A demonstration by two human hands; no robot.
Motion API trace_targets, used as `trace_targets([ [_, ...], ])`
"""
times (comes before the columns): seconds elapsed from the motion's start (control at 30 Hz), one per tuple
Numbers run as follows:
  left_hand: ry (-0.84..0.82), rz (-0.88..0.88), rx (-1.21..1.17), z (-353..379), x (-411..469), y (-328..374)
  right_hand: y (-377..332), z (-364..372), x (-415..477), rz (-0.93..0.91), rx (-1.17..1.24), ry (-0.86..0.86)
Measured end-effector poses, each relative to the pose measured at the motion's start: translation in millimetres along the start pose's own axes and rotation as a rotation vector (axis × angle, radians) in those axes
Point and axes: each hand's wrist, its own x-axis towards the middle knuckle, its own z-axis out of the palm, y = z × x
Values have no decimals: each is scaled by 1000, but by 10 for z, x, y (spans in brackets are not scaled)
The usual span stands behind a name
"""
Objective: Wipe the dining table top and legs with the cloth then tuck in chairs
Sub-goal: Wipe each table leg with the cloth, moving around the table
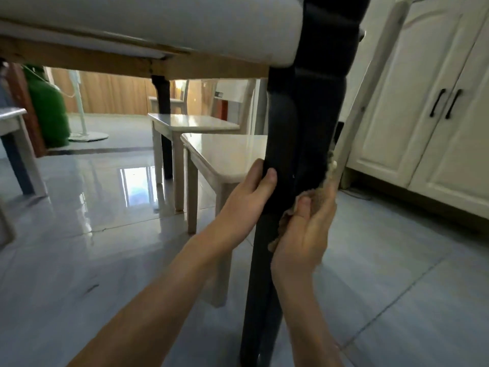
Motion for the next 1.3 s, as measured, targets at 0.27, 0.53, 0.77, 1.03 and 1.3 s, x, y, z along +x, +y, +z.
trace_targets([
  [0.27,137,-7,0,137,-101,-107,847,-249,-926,383,-27,3],
  [0.53,151,-222,149,285,-1011,-593,751,-969,-1520,1174,-3,181],
  [0.77,-1,-1014,218,248,-2564,6,-620,-1615,-1336,1436,-193,-22],
  [1.03,70,-1352,1,92,-2328,3070,-3328,-2207,186,1565,-416,-156],
  [1.3,64,-1170,-5,-857,-1290,5649,-5695,-2302,1876,1378,-376,-247],
])
